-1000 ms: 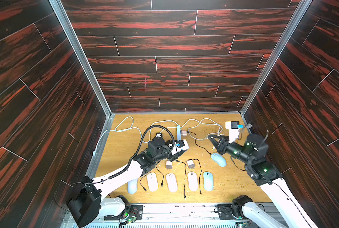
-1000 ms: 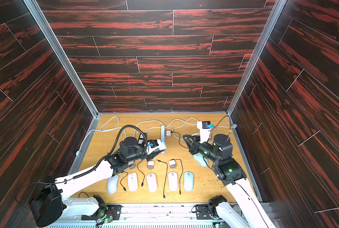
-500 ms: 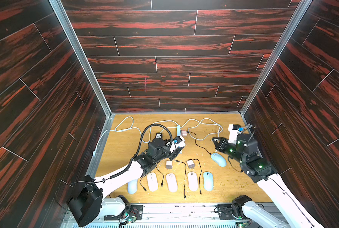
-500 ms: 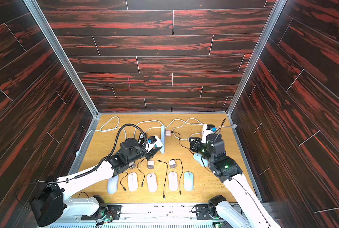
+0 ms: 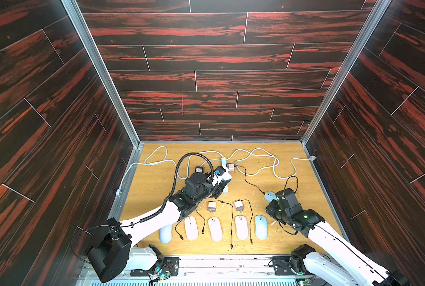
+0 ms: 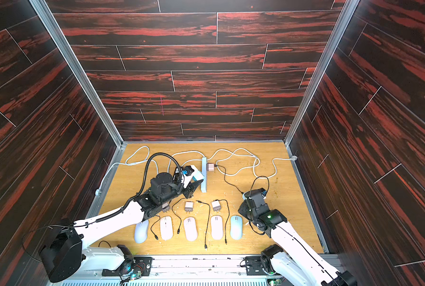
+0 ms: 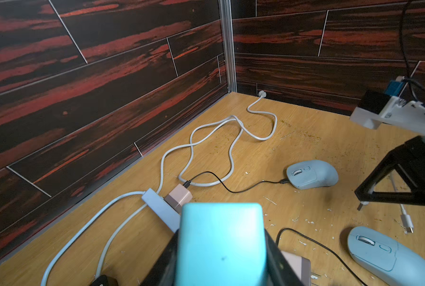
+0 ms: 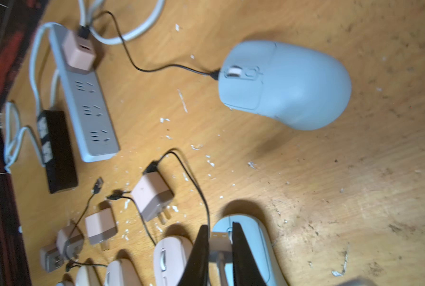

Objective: Unplug the wireless mouse
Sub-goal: Place the power cord at the center of the board.

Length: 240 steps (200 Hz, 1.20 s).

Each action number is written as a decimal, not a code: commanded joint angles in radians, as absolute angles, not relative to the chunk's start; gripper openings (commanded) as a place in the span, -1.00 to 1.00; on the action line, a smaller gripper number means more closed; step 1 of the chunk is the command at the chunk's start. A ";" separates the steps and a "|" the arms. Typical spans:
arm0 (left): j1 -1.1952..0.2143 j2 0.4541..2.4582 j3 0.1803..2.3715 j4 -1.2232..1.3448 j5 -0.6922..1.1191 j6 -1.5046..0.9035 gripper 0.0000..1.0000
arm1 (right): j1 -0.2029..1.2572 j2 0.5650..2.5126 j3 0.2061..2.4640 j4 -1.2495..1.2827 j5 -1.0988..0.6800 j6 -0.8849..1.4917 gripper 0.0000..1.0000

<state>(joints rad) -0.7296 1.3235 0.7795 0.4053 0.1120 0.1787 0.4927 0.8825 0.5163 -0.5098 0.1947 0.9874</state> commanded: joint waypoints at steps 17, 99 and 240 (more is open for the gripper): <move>-0.730 1.321 0.779 0.426 0.128 0.180 -1.00 | 0.486 0.911 0.480 -0.505 0.203 1.035 -0.99; -0.730 1.356 0.803 0.425 0.162 0.167 -1.00 | 0.461 0.930 0.382 -0.435 0.237 1.119 -0.61; -0.730 1.406 0.806 0.524 0.263 0.061 -1.00 | 0.462 0.765 0.587 -0.547 0.239 0.818 0.19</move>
